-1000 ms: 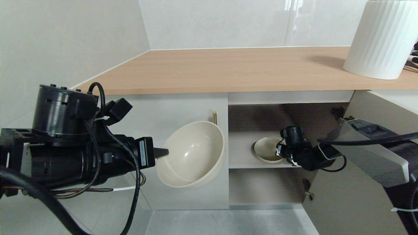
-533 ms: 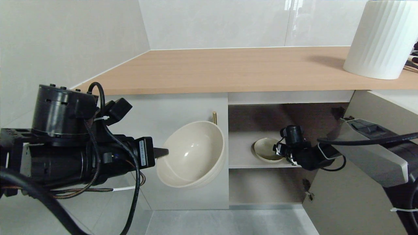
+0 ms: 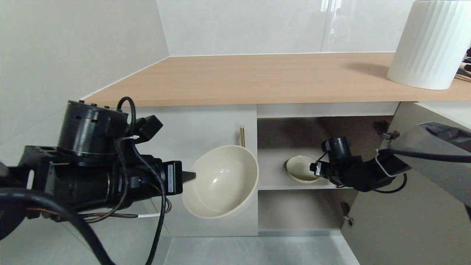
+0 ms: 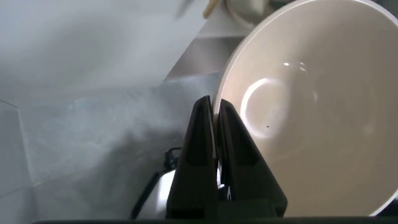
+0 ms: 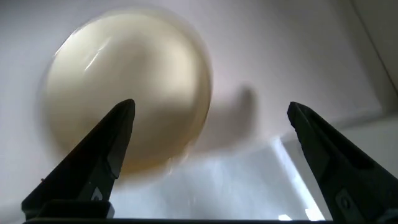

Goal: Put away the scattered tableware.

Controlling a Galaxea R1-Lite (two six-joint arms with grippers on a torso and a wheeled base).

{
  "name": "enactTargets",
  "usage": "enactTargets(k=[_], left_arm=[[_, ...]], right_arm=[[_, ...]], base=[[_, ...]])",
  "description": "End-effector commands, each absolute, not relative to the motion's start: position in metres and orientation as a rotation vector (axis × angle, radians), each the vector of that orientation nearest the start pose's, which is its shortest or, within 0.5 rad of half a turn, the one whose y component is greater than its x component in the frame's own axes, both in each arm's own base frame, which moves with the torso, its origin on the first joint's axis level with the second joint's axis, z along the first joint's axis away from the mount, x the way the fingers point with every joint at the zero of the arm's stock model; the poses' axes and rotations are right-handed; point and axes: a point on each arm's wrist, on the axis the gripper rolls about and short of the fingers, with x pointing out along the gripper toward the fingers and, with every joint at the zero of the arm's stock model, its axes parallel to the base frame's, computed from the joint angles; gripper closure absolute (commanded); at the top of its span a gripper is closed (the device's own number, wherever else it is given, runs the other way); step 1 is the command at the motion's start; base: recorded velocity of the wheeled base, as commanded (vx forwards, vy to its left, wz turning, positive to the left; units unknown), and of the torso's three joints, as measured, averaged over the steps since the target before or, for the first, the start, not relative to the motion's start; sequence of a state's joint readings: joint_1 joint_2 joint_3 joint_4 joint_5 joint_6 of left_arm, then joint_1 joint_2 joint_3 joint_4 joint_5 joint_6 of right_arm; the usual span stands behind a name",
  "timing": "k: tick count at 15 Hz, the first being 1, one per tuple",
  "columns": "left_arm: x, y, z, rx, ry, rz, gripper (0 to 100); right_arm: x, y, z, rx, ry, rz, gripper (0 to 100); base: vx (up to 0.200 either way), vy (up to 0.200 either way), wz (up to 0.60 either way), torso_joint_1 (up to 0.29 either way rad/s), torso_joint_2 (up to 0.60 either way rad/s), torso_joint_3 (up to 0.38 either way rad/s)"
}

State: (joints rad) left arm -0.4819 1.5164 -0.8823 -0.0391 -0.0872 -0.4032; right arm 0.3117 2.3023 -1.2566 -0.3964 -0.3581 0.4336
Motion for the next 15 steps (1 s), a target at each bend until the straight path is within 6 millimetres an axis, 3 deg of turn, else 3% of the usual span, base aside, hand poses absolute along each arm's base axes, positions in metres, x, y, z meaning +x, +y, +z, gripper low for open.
enactTargets(k=[1, 4, 7, 10, 15], left_arm=[[0.238, -0.138, 0.176, -0.179, 0.767, -0.439, 100], [0.241, -0.163, 0.151, -0.055, 0.829, -0.468, 100], [0.248, -0.191, 0.126, 0.008, 0.837, -0.47, 100], [0.246, -0.21, 0.106, 0.078, 0.827, -0.414, 100], [0.238, -0.223, 0.108, 0.094, 0.79, -0.436, 100]], right_arm=[[0.359, 0.131, 0.128, 0.229, 0.617, -0.018, 0], [0.296, 0.136, 0.19, 0.262, 0.699, 0.236, 0], [0.245, 0.145, 0.219, 0.244, 0.804, 0.434, 0], [0.232, 0.159, 0.218, 0.215, 0.83, 0.493, 0], [0.23, 0.18, 0.188, 0.108, 0.95, 0.523, 0]], base=[[0.0, 0.0, 0.0, 0.0, 0.0, 0.0], [0.0, 0.0, 0.0, 0.0, 0.0, 0.0], [0.0, 0.0, 0.0, 0.0, 0.0, 0.0], [0.0, 0.0, 0.0, 0.0, 0.0, 0.0], [0.0, 0.0, 0.0, 0.0, 0.0, 0.0]])
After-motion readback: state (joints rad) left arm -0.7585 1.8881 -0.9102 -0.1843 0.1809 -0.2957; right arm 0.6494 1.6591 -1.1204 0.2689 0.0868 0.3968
